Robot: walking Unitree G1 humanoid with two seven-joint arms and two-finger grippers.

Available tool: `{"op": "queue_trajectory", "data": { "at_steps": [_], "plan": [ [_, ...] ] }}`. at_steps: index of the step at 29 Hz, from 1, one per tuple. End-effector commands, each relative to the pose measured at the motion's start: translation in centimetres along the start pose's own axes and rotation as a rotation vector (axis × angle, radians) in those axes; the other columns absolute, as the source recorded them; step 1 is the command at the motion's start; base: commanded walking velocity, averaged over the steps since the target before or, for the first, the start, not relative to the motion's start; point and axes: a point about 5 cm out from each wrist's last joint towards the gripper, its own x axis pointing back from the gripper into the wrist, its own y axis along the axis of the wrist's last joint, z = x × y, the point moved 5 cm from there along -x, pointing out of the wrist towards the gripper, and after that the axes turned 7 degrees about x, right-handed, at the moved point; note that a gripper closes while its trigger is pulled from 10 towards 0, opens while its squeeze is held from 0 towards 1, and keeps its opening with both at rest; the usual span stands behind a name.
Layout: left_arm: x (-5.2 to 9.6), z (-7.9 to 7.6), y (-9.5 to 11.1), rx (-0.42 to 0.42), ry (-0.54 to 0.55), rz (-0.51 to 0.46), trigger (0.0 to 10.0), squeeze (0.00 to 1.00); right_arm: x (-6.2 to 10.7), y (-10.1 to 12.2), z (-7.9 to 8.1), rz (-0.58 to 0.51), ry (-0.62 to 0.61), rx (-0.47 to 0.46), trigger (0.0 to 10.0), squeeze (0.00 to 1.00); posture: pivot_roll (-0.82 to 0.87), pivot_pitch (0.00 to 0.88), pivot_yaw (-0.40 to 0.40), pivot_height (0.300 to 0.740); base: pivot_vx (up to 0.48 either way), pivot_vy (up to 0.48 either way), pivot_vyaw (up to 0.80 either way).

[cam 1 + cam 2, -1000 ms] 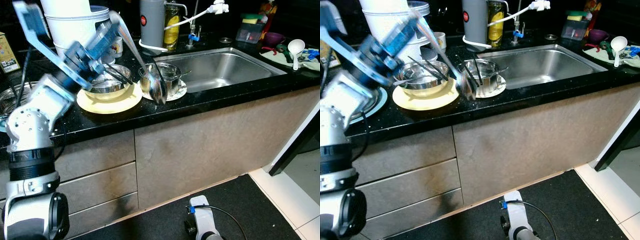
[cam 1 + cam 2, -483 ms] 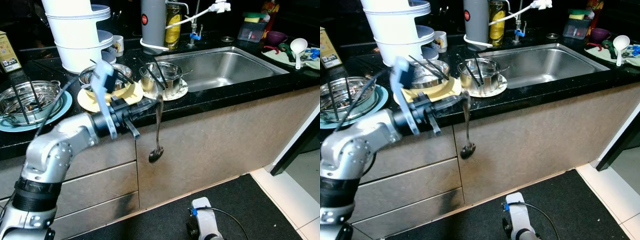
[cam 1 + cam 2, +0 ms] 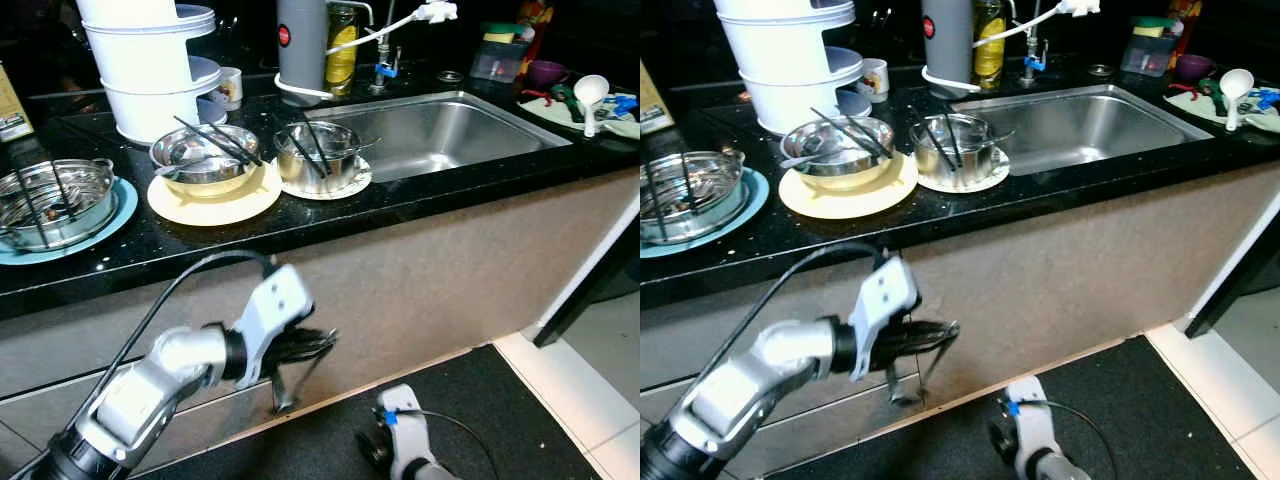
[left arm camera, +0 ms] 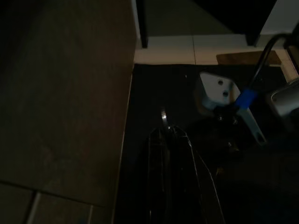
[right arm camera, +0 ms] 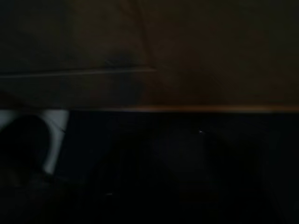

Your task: Kitchen organization

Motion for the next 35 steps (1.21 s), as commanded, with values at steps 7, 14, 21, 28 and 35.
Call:
{"op": "queue_trajectory", "data": {
  "at_steps": [7, 14, 21, 28, 35],
  "plan": [
    [0.5, 1.7, -0.5, 0.106, 0.099, -0.094, 0.0, 0.00, -0.1, 3.1, 3.6, -0.137, 0.330, -0.193, 10.0, 1.00, -0.09, 0.130, -0.062, 0.740, 0.000, 0.000, 0.00],
    [1.9, 3.8, -2.3, 0.121, 0.144, -0.067, 0.0, 0.00, 0.0, 4.4, 5.1, -0.173, 0.441, -0.135, 10.0, 1.00, -0.10, 0.130, -0.068, 0.740, 0.000, 0.000, 0.00],
    [3.4, 5.5, -2.2, 0.168, 0.175, -0.103, 0.0, 0.00, 1.4, 6.9, 5.7, -0.251, 0.548, -0.151, 10.0, 1.00, -0.12, 0.147, -0.075, 0.740, 0.000, 0.000, 0.00],
    [2.9, 4.5, -1.5, 0.251, 0.080, -0.156, 0.0, 0.00, 1.8, 9.3, 6.2, -0.302, 0.576, -0.117, 10.0, 0.00, -0.13, 0.154, -0.064, 0.740, 0.000, 0.000, 0.00],
    [2.6, 3.5, -1.4, 0.259, -0.019, -0.135, 0.0, 0.00, 2.2, 11.4, 6.9, -0.362, 0.568, 0.050, 10.0, 0.00, -0.13, 0.159, -0.061, 0.740, 0.000, 0.000, 0.00]
  ]
}}
